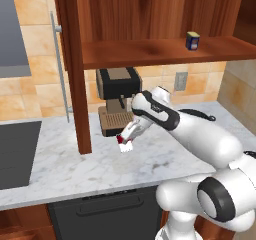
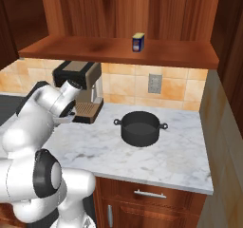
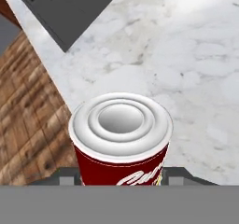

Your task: Restock the canned food cabinet by taking the new fresh canned food from the counter and placing it in the cabinet. Then, take the old canned food from the cabinet and place it on the counter.

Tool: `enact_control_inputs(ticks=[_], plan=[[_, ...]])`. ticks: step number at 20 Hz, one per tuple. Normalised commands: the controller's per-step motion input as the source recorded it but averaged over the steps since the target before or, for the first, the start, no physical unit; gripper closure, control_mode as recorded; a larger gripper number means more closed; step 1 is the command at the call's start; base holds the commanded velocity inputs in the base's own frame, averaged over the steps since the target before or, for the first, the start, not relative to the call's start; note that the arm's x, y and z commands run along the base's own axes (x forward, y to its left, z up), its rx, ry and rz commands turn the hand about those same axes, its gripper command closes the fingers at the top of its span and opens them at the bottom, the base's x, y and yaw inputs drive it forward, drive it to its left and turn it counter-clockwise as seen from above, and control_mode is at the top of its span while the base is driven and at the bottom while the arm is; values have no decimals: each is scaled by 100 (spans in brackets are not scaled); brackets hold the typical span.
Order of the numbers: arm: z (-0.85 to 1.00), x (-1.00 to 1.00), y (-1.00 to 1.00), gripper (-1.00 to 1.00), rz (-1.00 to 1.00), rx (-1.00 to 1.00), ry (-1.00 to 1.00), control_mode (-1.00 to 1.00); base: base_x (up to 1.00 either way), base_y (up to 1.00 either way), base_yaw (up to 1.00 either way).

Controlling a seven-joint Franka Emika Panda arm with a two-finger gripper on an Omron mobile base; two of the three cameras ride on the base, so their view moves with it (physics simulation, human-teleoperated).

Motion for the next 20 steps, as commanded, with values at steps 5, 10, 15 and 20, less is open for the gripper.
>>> enact_control_inputs(ticks=[5, 10, 15, 20], plan=[[-78, 0, 11, 100, 12, -8, -20, -100, 0, 0, 0], [-62, 2, 0, 100, 4, 0, -26, -100, 0, 0, 0], [-51, 6, 0, 100, 0, 1, -26, -100, 0, 0, 0], [-24, 43, -6, -100, 0, 7, -6, -100, 0, 0, 0]])
